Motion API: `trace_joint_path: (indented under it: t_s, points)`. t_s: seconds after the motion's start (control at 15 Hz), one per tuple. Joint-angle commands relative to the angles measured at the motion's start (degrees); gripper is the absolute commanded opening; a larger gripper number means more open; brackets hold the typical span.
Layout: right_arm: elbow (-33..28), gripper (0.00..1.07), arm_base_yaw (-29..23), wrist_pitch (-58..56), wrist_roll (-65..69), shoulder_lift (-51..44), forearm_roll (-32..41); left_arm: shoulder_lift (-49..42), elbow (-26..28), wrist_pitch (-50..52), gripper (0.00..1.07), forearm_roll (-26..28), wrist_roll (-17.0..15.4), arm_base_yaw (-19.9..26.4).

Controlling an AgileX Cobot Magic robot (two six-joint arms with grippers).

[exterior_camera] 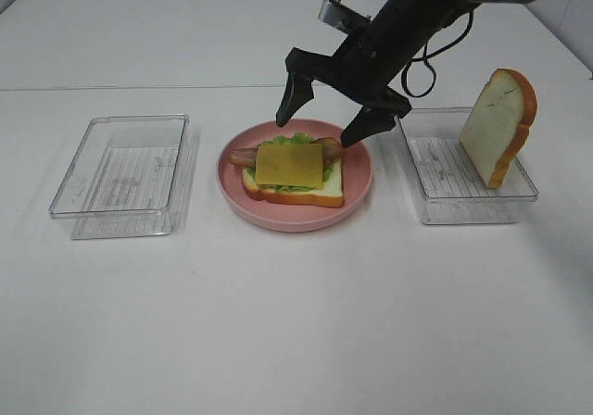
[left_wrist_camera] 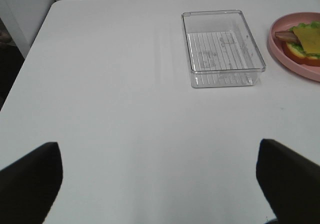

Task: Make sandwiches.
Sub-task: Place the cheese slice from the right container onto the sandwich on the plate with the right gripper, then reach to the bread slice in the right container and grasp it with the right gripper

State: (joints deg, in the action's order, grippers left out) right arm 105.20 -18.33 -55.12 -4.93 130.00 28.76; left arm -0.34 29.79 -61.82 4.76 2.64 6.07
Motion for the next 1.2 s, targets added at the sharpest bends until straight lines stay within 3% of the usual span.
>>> trace_joint_path:
  t_s: [0.07, 0.27, 0.33, 0.6, 0.93, 1.2]
  points:
    - [0.29, 0.95, -0.23, -1.89, 1.95, -3.15, -4.98, -0.80, -0.11, 0.23, 0.98, 0.06, -0.34, 0.06]
    - [2.35, 0.95, -0.23, -6.42, 2.41, -7.39, -12.95, -0.80, -0.11, 0.23, 0.98, 0.06, -0.34, 0.06]
    - [6.47, 0.95, -0.23, -12.43, 4.93, -9.11, -22.46, -0.80, -0.11, 0.23, 0.98, 0.06, -0.34, 0.06]
    - [13.35, 0.95, 1.78, -19.71, 8.42, -9.05, -35.35, -0.80, -0.11, 0.23, 0.98, 0.06, -0.34, 0.06]
    - [14.27, 0.94, 11.63, -19.37, 8.31, -8.42, -33.86, -0.80, -0.11, 0.23, 0.98, 0.06, -0.34, 0.06]
    - [14.27, 0.92, 18.05, -19.82, 6.88, -4.98, -28.07, -0.80, -0.11, 0.23, 0.98, 0.06, -0.34, 0.06]
